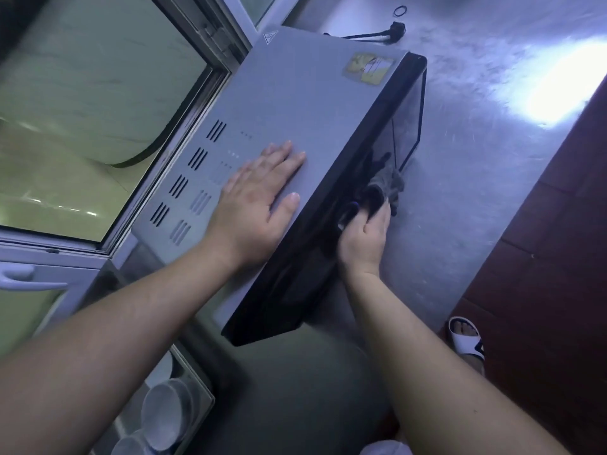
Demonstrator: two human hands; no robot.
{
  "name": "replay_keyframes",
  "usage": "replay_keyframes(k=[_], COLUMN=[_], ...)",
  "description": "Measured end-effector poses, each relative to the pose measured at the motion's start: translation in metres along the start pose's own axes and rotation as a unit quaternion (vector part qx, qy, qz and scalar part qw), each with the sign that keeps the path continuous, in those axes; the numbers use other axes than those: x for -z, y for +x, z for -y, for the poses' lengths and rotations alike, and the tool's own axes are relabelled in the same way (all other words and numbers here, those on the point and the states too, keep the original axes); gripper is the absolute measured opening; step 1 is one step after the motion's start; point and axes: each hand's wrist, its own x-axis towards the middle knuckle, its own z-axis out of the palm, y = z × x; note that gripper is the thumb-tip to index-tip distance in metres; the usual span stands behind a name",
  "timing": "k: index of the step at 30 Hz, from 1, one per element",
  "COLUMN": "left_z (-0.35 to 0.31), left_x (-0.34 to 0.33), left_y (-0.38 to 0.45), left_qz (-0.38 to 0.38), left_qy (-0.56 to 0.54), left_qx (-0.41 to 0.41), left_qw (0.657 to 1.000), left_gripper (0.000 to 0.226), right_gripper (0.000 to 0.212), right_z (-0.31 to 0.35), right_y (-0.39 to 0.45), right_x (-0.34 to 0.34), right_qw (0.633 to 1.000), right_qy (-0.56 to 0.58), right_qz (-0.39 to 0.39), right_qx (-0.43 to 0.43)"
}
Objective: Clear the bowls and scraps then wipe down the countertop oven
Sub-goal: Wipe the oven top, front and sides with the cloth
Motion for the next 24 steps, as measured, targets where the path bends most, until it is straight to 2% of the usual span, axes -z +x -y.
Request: replay_keyframes(k=[3, 6, 7, 10, 13, 16, 19, 24], left_z=[-0.001, 0.0, 0.001, -0.001, -0.001, -0.001, -0.001, -0.001], left_x=[-0.002, -0.003, -0.002, -0.002, -0.003, -0.003, -0.002, -0.003], left_y=[0.001, 0.001, 0.002, 0.001, 0.001, 0.002, 0.001, 0.001], left_qz=[-0.014, -0.019, -0.02, -0.023, -0.023, -0.025, -0.028, -0.029], left_qy=[-0.014, -0.02, -0.021, -0.021, -0.022, -0.018, -0.017, -0.017], left_qx=[0.003, 0.002, 0.002, 0.004, 0.008, 0.005, -0.003, 0.005], left_qw=[1.0, 1.0, 1.0, 1.0, 0.999, 0.999, 0.999, 0.999], left_gripper=[0.058, 0.058, 0.058, 0.058, 0.058, 0.058, 0.057, 0.058], right_gripper=[0.052, 0.053, 0.056, 0.086, 0.08, 0.075, 0.067, 0.068], right_z=[-0.029, -0.034, -0.029, -0.012, 0.014, 0.045, 0.055, 0.028], right_y=[0.007, 0.008, 0.005, -0.002, -0.022, -0.05, -0.07, -0.072], right_x=[0.001, -0.003, -0.006, -0.013, -0.016, -0.019, -0.02, -0.023], right_qw=[0.996, 0.991, 0.989, 0.98, 0.976, 0.981, 0.992, 0.998], right_qy=[-0.012, 0.01, 0.023, 0.084, 0.139, 0.164, 0.123, 0.044], right_qz=[-0.005, -0.014, -0.019, -0.053, -0.057, -0.03, -0.018, -0.035], right_qx=[-0.085, -0.13, -0.144, -0.171, -0.159, -0.101, -0.038, 0.032])
